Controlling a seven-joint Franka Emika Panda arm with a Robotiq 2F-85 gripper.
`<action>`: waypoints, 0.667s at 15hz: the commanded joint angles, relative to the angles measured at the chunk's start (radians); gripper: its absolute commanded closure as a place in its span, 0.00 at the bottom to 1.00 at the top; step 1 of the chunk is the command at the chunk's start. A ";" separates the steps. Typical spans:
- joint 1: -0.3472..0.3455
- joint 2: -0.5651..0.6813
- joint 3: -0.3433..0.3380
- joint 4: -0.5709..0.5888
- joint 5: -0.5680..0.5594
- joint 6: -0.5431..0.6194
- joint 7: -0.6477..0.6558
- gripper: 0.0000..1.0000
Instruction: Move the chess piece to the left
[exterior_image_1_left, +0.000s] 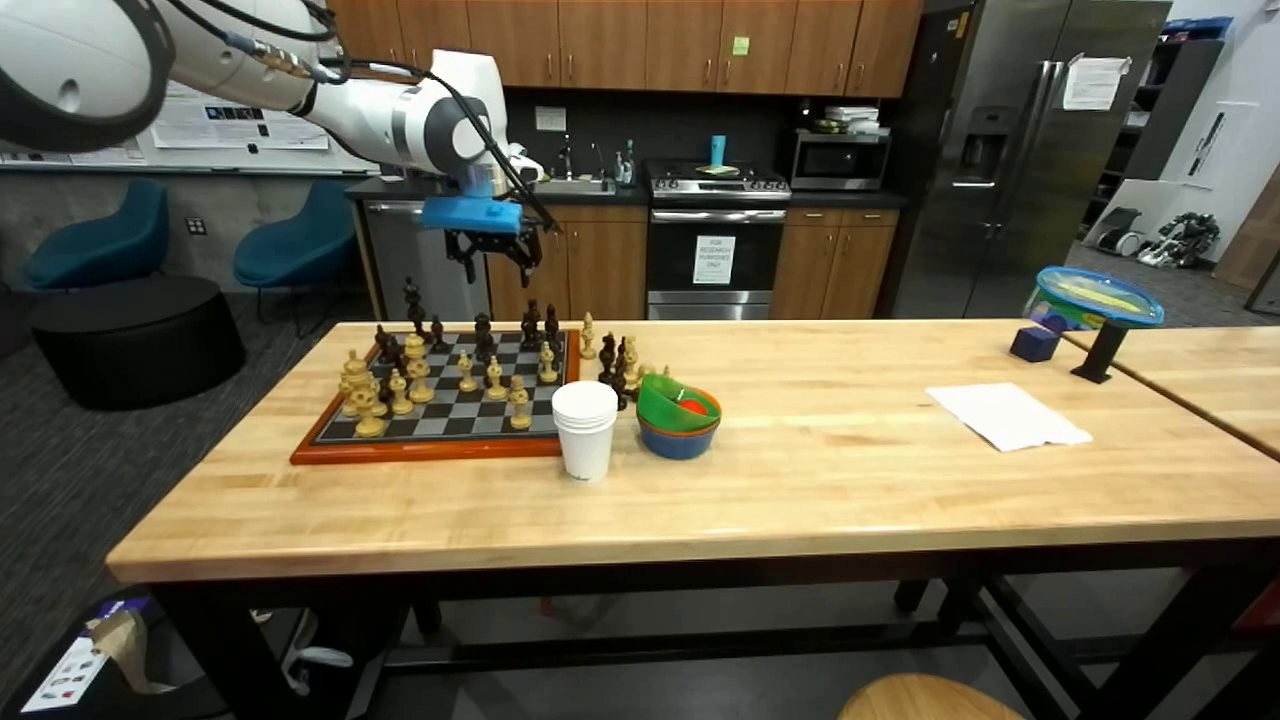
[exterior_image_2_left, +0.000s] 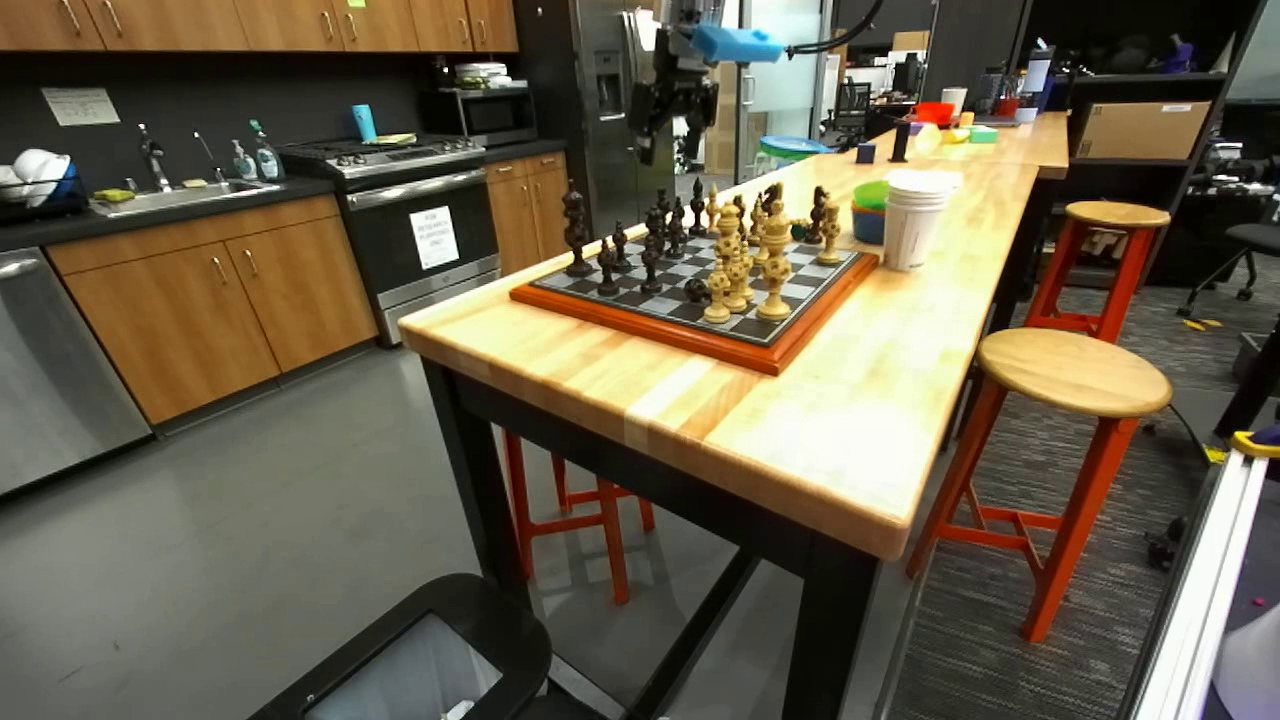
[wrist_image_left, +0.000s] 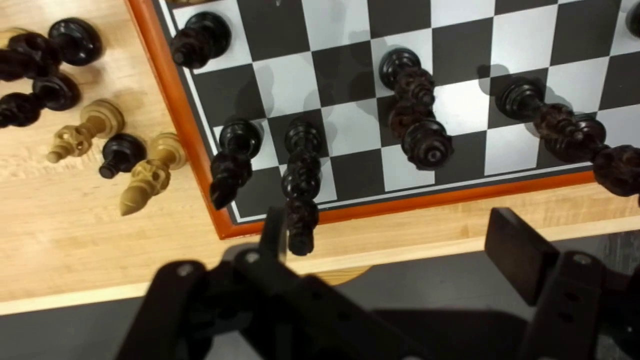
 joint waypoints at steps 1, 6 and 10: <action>-0.028 0.096 0.020 0.144 0.009 -0.053 0.011 0.00; -0.044 0.204 0.026 0.292 0.004 -0.103 0.028 0.00; -0.053 0.274 0.029 0.383 0.004 -0.146 0.042 0.00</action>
